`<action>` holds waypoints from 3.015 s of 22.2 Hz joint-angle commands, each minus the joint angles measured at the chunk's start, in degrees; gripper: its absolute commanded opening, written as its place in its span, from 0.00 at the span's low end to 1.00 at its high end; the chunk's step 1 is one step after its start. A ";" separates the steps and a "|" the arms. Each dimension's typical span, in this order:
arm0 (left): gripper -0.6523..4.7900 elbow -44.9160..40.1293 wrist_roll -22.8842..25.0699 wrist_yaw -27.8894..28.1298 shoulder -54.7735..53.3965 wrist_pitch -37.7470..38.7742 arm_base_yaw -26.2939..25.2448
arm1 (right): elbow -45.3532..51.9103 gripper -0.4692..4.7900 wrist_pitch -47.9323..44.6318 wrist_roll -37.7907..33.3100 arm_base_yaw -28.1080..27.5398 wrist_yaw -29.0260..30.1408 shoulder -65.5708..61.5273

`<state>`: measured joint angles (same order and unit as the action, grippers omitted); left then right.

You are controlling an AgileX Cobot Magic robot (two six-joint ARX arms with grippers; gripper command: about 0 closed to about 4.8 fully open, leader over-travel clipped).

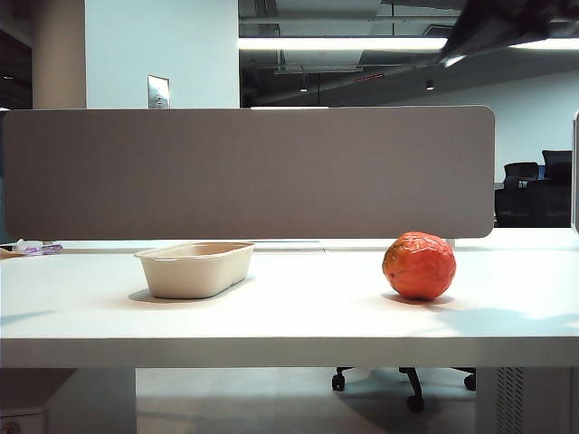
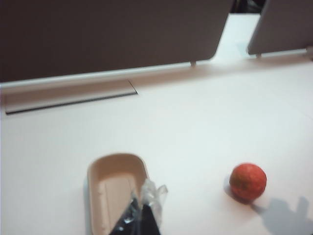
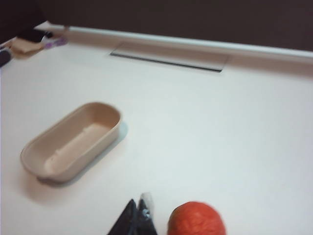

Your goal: Pick up the orange and place it into the paper lunchbox.

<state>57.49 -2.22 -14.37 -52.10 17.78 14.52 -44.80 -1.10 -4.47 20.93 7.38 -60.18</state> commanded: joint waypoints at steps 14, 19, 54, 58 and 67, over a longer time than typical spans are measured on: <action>0.11 6.25 0.24 6.62 -1.20 20.83 10.36 | -0.33 1.00 -13.33 1.53 0.24 -1.49 -22.32; 0.11 6.25 0.26 5.11 -1.20 23.26 10.38 | -1.46 1.00 -20.61 1.51 0.04 -4.07 -33.31; 0.11 6.49 -1.44 5.75 -1.20 30.60 10.38 | -18.05 0.42 -21.03 1.53 2.82 3.04 -38.95; 0.11 6.49 -1.42 5.77 -1.18 28.81 10.36 | -46.05 0.42 -21.40 1.49 16.31 2.64 -65.31; 0.11 6.47 -1.25 7.91 -1.22 28.37 10.36 | -45.97 0.09 21.16 1.66 16.85 2.82 -46.29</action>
<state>63.61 -3.51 -6.42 -53.41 46.94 24.97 -90.32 18.04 -2.96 37.74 10.15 -107.77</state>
